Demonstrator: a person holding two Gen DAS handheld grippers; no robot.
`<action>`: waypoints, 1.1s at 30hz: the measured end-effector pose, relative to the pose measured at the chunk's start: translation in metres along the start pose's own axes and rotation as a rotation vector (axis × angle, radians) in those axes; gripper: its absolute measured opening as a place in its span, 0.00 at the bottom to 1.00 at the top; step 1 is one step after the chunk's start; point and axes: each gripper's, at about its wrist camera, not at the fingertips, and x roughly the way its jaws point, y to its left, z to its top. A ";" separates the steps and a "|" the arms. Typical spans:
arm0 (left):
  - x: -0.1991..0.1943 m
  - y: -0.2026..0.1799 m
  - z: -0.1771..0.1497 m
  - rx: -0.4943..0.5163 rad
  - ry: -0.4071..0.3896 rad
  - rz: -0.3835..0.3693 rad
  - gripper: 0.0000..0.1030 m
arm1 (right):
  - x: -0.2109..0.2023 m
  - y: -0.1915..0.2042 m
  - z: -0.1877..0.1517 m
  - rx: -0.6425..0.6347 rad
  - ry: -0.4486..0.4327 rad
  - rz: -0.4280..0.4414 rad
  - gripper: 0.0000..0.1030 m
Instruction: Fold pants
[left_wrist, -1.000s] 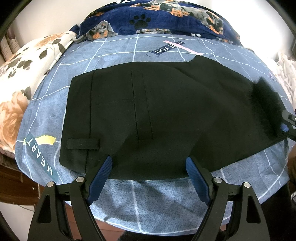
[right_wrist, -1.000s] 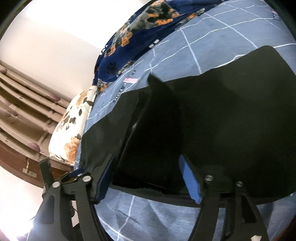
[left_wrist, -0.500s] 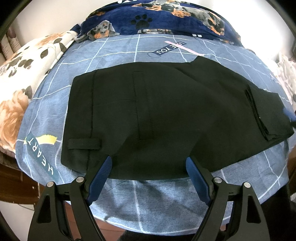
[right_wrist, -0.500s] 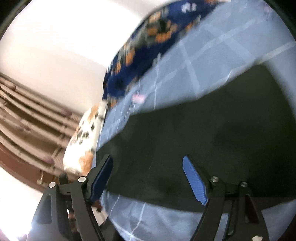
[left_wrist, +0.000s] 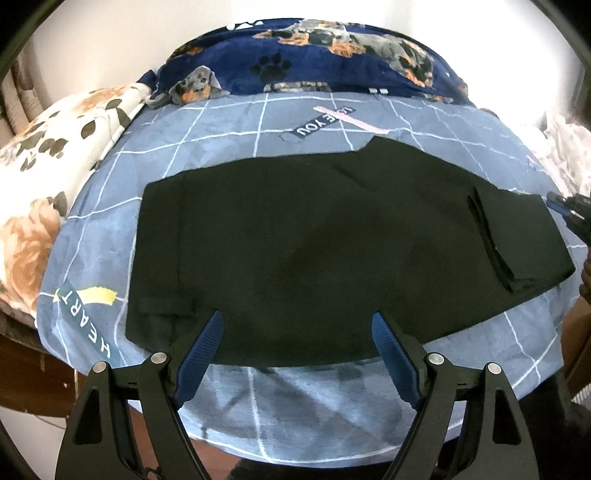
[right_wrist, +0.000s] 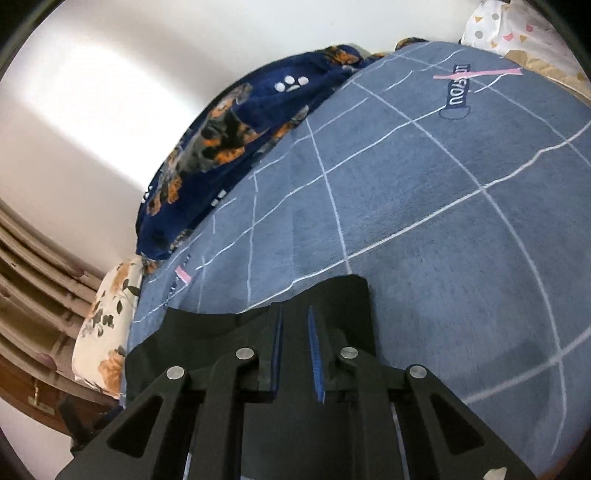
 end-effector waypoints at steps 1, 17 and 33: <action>0.002 -0.001 0.001 0.001 0.007 0.000 0.81 | 0.005 -0.003 0.003 -0.004 0.009 -0.008 0.13; 0.002 -0.011 0.002 0.019 -0.001 0.005 0.81 | -0.006 -0.044 -0.012 0.175 0.023 0.231 0.10; 0.006 0.005 0.004 -0.051 0.015 -0.021 0.83 | -0.014 -0.074 -0.096 0.218 0.100 0.427 0.00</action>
